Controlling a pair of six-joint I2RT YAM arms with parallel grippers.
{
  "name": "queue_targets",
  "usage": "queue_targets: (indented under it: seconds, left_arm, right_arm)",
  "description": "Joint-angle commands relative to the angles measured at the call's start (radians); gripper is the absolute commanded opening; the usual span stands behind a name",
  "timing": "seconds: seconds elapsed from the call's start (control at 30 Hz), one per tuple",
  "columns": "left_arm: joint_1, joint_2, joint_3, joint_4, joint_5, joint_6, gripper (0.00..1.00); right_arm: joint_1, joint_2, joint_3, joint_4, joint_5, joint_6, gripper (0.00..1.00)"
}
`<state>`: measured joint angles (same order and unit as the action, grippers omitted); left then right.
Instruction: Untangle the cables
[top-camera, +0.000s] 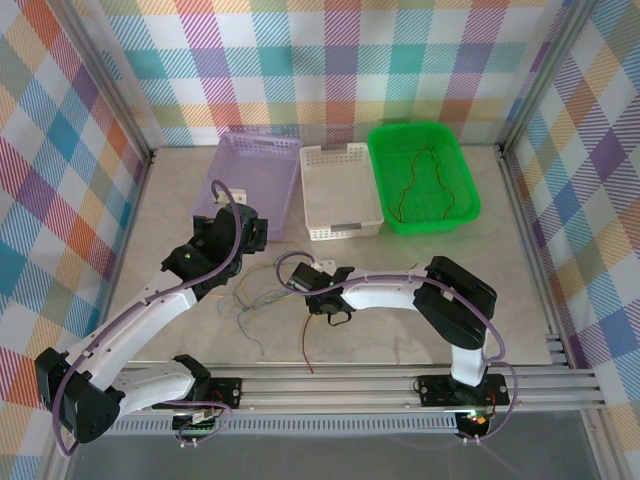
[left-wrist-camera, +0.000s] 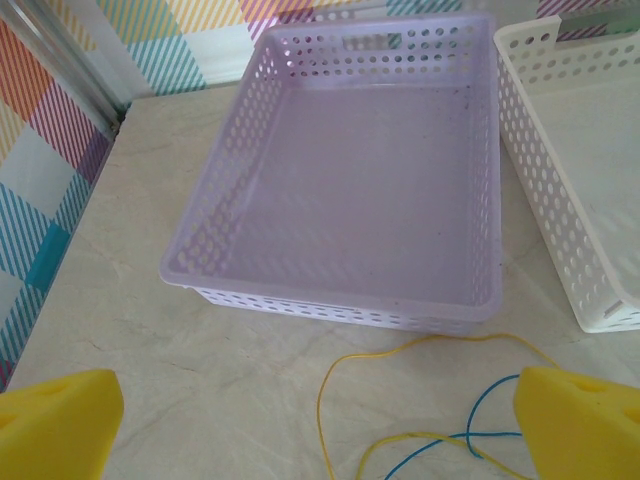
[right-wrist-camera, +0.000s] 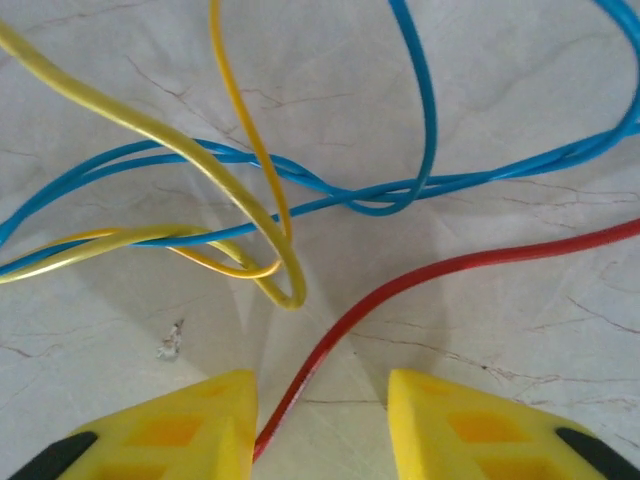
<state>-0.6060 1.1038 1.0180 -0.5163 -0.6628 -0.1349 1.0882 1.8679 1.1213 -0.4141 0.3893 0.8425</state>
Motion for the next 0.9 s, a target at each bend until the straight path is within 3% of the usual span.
queue_targets:
  seconds: [0.0,0.47,0.67,0.87]
  left_arm:
    - [0.009,-0.022,-0.004,0.034,0.01,-0.008,1.0]
    - [0.009,-0.022,-0.005,0.034,0.013,-0.006,1.0]
    - [0.009,-0.018,-0.005,0.036,0.019,-0.006,1.0]
    - [0.009,-0.014,-0.004,0.035,0.025,-0.005,1.0]
  right_arm:
    - [0.006,0.056,0.021,0.039,-0.012,0.035,0.33]
    - [0.006,0.034,0.014,0.009,0.012,0.072,0.01]
    - [0.006,-0.061,-0.035,0.004,0.053,0.116,0.0]
    - [0.006,-0.255,-0.08,-0.035,0.129,0.138,0.0]
